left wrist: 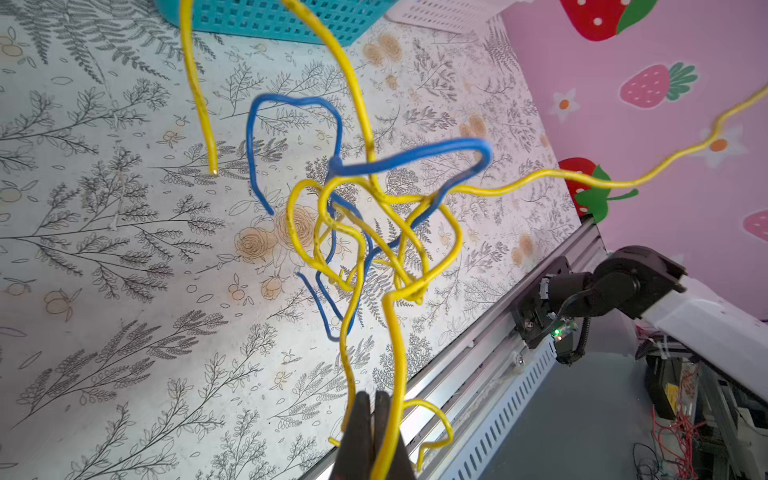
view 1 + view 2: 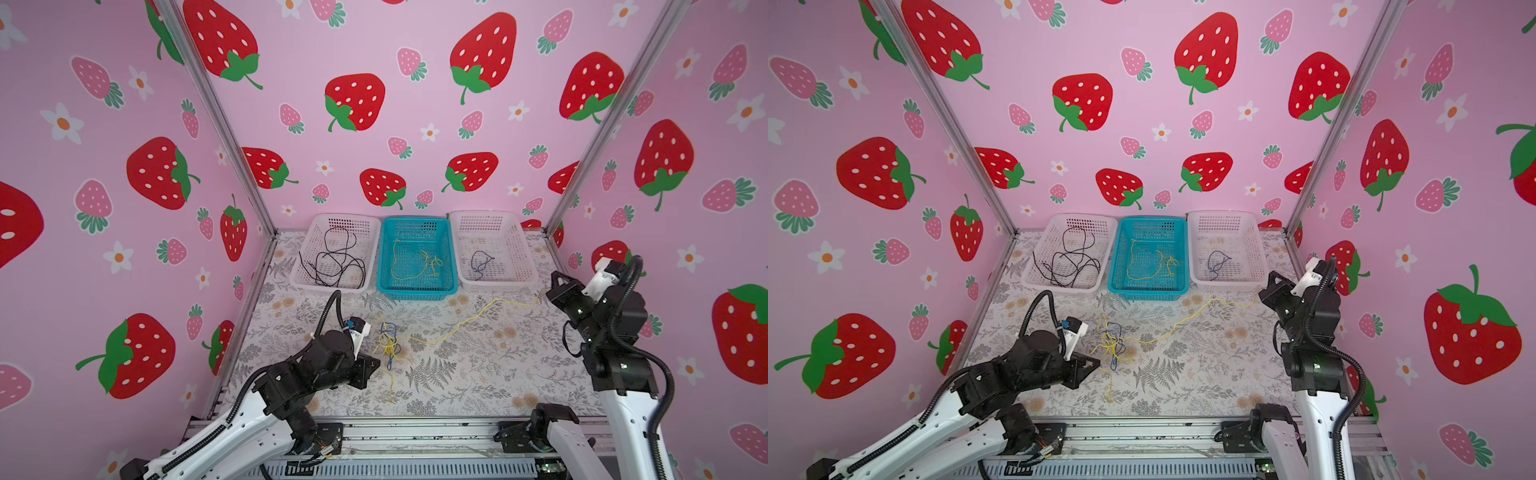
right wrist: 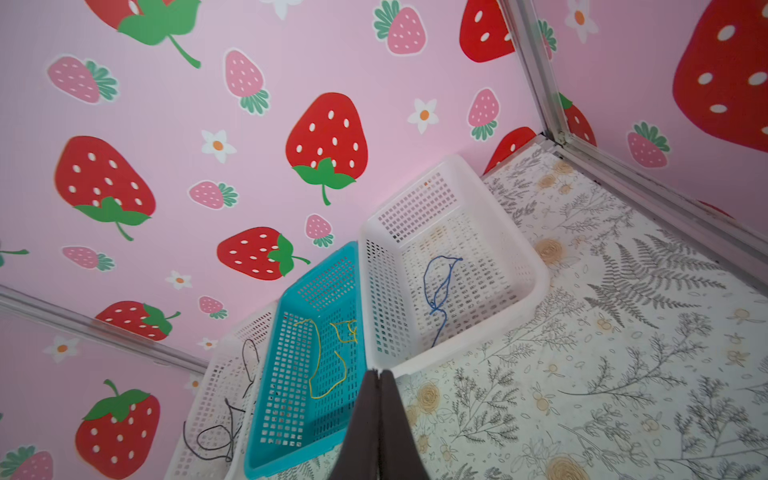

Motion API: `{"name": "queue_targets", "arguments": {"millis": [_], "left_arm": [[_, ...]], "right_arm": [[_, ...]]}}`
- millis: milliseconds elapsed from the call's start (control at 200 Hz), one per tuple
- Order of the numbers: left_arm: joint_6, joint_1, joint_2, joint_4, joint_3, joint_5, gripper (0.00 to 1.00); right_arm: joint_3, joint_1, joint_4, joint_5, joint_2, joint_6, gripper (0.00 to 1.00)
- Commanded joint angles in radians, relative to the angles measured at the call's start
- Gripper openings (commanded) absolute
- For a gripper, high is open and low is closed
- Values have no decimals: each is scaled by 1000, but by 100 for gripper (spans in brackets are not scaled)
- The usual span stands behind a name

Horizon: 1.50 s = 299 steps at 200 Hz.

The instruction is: Untangle the cables

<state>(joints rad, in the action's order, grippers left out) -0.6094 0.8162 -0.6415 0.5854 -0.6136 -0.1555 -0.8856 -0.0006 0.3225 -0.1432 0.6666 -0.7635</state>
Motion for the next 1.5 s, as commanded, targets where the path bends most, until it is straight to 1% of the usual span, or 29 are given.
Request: {"name": "queue_targets", "arguments": {"millis": [0,75,130,180,210,245,280,335,370,435,490,560,635,655,705,755,805,860,930,990,1025,1055,1095,1120,1165,1240,1366,1411,1491], "left_arm": [[1,-25,-47,-26,-8,-56,0],[2,-26,-60,-80,-5,-107,0],[8,-25,-60,-96,-20,-118,0],[16,-26,-64,-99,-37,-121,0],[17,-26,-71,-100,-47,-126,0],[19,-26,-84,-109,-57,-141,0],[20,-26,-100,-115,-66,-158,0],[25,-26,-128,-116,-82,-174,0],[26,-26,-143,-117,-91,-179,0],[28,-26,-162,-117,-105,-178,0],[33,-25,-175,-105,-125,-167,0],[37,-26,-188,-117,-141,-178,0],[45,-26,-203,-120,-161,-198,0],[52,-26,-208,-114,-171,-201,0],[69,-26,-219,-99,-191,-209,0],[90,-26,-233,-76,-212,-214,0],[104,-26,-245,-56,-227,-211,0],[105,-26,-248,-48,-234,-202,0],[92,-26,-245,-69,-223,-203,0],[87,-26,-247,-72,-219,-197,0],[86,-26,-245,-71,-218,-190,0],[81,-26,-244,-78,-213,-190,0],[74,-26,-240,-91,-206,-190,0],[72,-27,-240,-94,-203,-190,0],[67,-26,-242,-99,-202,-190,0],[68,-26,-248,-108,-197,-198,0],[67,-26,-252,-120,-191,-209,0],[63,-26,-251,-125,-184,-211,0],[53,-25,-246,-139,-169,-216,0]], "right_arm": [[-36,-11,-32,-100,-1,-15,0],[-20,-9,-19,-220,35,11,0],[40,-9,-66,-310,38,23,0],[75,-9,-66,-340,35,48,0],[86,-7,-64,-351,31,67,10],[87,-7,-47,-350,27,90,25],[79,-7,-19,-334,24,114,40],[59,-3,16,-295,18,139,60],[44,2,45,-271,14,150,67],[24,13,63,-250,14,161,76],[13,21,69,-257,19,173,77],[29,47,14,-343,13,176,75],[81,116,-102,-442,1,180,74],[91,142,-120,-451,2,184,74],[109,222,-150,-454,14,207,74],[127,330,-182,-450,29,237,74],[125,431,-165,-381,50,272,74],[130,525,-161,-315,79,260,75],[161,599,-174,-248,111,170,75],[221,644,-243,-255,115,65,75],[256,667,-267,-219,102,-8,75],[296,691,-316,-191,83,-77,75],[363,725,-416,-186,59,-168,75],[388,741,-439,-173,51,-217,75],[408,766,-455,-133,45,-282,75],[458,817,-564,-94,52,-381,78],[494,846,-723,-59,122,-481,77],[498,850,-794,-60,148,-489,77],[481,863,-834,-36,196,-499,77]]}}
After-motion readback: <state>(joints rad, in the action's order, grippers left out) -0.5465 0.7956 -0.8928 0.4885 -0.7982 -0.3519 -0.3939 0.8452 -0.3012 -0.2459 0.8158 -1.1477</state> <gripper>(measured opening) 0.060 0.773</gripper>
